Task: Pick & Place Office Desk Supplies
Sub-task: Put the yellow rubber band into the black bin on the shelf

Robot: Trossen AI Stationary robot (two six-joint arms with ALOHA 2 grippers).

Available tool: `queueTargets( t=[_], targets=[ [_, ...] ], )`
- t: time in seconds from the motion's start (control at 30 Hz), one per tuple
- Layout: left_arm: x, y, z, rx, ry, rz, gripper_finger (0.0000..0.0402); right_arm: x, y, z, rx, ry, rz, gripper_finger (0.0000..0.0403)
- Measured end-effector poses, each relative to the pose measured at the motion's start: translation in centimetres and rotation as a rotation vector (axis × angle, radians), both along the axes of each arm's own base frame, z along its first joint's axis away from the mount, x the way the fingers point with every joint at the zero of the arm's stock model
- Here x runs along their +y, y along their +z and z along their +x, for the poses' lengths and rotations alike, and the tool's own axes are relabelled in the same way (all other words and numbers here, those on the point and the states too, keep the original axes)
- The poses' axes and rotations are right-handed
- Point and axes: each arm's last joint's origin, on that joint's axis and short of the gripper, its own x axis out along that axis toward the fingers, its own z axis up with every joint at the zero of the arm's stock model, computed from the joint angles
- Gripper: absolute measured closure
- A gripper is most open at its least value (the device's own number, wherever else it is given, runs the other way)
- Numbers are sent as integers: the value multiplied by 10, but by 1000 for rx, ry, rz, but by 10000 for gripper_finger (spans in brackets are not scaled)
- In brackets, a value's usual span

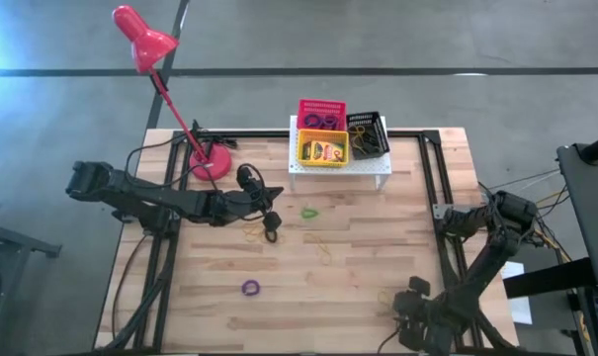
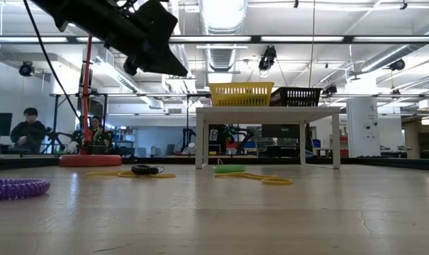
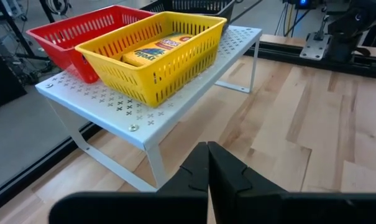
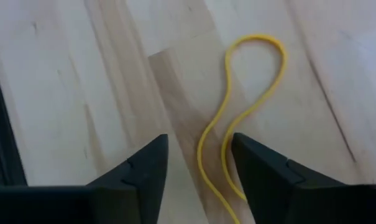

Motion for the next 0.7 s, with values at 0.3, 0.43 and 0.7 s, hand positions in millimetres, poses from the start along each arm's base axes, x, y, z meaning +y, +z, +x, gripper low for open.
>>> queueTargets(
  t=[0.3,0.43,0.7],
  targets=[
    [2,1,0,-6,4,5,400,1,-16,-7,9,57,-112,341],
    [2,1,0,-2,2,11,400,-1,-15,-3,-20,31,-111,387],
    [3,1,0,20,-10,44,400,-20,22,24,-221,-67,-77,394]
  ],
)
